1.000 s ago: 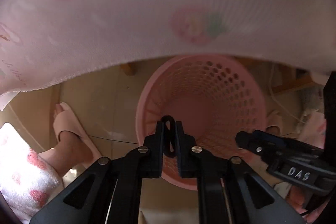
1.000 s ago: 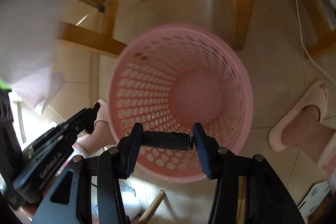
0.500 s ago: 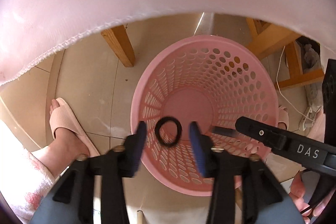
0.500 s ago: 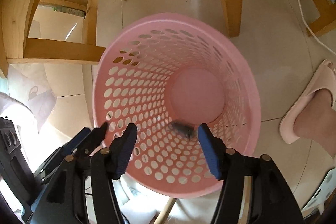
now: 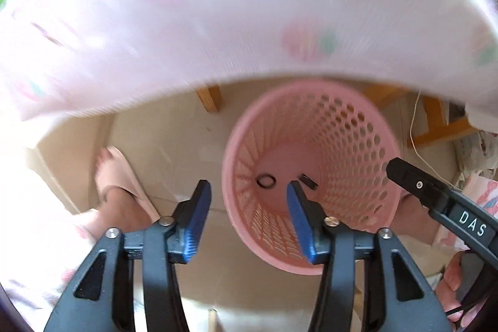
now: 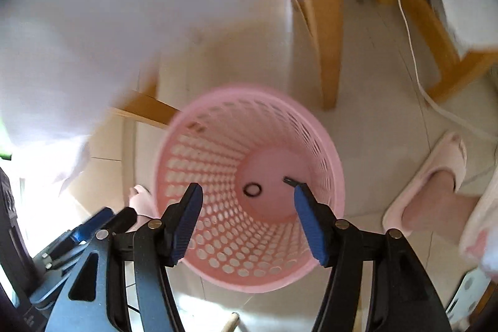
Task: Collect trash
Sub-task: 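Raise both open tools from the basket back toward the seat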
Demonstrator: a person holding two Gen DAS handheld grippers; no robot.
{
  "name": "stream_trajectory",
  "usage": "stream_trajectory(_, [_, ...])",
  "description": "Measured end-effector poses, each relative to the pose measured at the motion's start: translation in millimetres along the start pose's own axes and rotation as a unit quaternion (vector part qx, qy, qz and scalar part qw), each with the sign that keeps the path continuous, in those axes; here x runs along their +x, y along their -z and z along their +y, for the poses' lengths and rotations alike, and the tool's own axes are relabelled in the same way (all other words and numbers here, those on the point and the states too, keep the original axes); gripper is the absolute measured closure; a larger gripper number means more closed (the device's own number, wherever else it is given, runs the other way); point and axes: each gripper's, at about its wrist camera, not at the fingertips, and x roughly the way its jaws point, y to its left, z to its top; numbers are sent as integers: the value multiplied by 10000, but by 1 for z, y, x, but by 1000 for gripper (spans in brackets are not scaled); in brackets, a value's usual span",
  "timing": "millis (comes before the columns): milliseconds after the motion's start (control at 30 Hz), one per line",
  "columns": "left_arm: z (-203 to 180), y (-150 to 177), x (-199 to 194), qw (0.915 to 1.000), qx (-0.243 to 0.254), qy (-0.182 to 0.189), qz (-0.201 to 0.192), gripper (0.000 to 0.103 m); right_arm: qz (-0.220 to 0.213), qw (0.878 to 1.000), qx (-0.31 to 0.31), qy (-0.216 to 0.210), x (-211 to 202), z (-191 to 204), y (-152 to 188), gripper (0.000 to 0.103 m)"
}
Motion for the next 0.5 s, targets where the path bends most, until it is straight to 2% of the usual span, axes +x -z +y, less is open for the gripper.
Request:
stream_trajectory(100, [5,0,-39,9981,-9,-34,-609,32,-268,9989,-381,10,-23,14,3,40])
stream_trajectory(200, [13,0,-67,9937,-80,7,-1119,21,-454,9974,-550,-41,-43,23,6,40])
stream_trajectory(367, [23,-3,-96,9836,-214,36,-1788,13,-996,9892,-1063,126,-73,45,13,39])
stream_trajectory(500, [24,-2,-113,9743,-101,-278,-2233,9,-1452,9768,-1565,184,-97,62,22,39])
